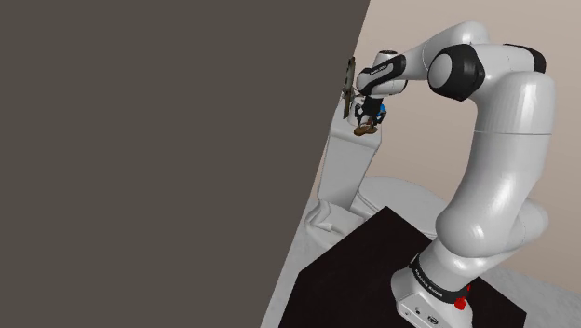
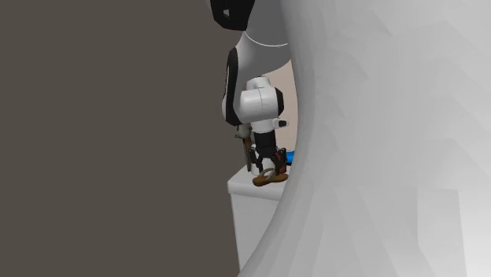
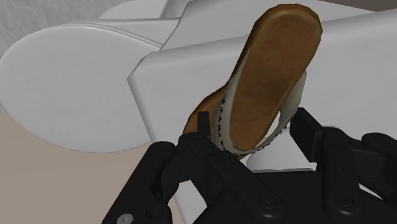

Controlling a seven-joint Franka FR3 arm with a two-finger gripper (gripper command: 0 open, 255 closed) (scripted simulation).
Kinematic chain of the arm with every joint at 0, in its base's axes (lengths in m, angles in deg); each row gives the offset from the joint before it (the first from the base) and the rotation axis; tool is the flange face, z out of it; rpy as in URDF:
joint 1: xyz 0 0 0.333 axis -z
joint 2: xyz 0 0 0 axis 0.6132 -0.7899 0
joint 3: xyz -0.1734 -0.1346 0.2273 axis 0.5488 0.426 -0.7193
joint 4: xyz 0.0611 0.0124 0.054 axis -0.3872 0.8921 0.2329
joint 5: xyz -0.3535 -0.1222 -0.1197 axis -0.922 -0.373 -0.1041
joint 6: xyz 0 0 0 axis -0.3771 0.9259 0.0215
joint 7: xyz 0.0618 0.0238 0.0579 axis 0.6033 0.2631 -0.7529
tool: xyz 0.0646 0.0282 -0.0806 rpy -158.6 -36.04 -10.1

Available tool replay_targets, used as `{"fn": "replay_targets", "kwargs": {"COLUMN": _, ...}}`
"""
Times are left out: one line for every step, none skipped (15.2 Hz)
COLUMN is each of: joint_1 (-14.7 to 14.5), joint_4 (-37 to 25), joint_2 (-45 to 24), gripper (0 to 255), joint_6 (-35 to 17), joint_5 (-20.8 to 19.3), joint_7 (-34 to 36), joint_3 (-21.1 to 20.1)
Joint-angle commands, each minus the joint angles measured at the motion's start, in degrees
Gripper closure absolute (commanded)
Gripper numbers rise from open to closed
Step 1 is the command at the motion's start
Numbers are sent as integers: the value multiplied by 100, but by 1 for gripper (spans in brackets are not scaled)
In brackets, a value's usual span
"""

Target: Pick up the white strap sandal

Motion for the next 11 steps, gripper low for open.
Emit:
{"fn": "replay_targets", "kwargs": {"joint_1": 0, "joint_4": 15, "joint_2": 0, "gripper": 255, "joint_6": -16, "joint_5": 0, "joint_7": 1, "joint_3": 0}}
{"fn": "replay_targets", "kwargs": {"joint_1": 0, "joint_4": 13, "joint_2": -2, "gripper": 255, "joint_6": -16, "joint_5": 0, "joint_7": 1, "joint_3": 0}}
{"fn": "replay_targets", "kwargs": {"joint_1": 1, "joint_4": 18, "joint_2": 2, "gripper": 255, "joint_6": -17, "joint_5": 0, "joint_7": -1, "joint_3": 1}}
{"fn": "replay_targets", "kwargs": {"joint_1": 2, "joint_4": 17, "joint_2": 2, "gripper": 255, "joint_6": -16, "joint_5": 0, "joint_7": -2, "joint_3": 1}}
{"fn": "replay_targets", "kwargs": {"joint_1": 1, "joint_4": 17, "joint_2": 2, "gripper": 255, "joint_6": -15, "joint_5": 0, "joint_7": -1, "joint_3": 1}}
{"fn": "replay_targets", "kwargs": {"joint_1": 2, "joint_4": 15, "joint_2": 1, "gripper": 255, "joint_6": -15, "joint_5": 0, "joint_7": -1, "joint_3": 1}}
{"fn": "replay_targets", "kwargs": {"joint_1": 2, "joint_4": 11, "joint_2": -1, "gripper": 255, "joint_6": -13, "joint_5": 1, "joint_7": -1, "joint_3": 0}}
{"fn": "replay_targets", "kwargs": {"joint_1": 2, "joint_4": 9, "joint_2": -3, "gripper": 255, "joint_6": -12, "joint_5": 1, "joint_7": -2, "joint_3": 0}}
{"fn": "replay_targets", "kwargs": {"joint_1": 2, "joint_4": -2, "joint_2": -15, "gripper": 255, "joint_6": -13, "joint_5": 3, "joint_7": 1, "joint_3": -1}}
{"fn": "replay_targets", "kwargs": {"joint_1": -2, "joint_4": -28, "joint_2": 22, "gripper": 255, "joint_6": 48, "joint_5": -4, "joint_7": -2, "joint_3": 3}}
{"fn": "replay_targets", "kwargs": {"joint_1": -6, "joint_4": -54, "joint_2": 57, "gripper": 255, "joint_6": 110, "joint_5": -10, "joint_7": -6, "joint_3": 8}}
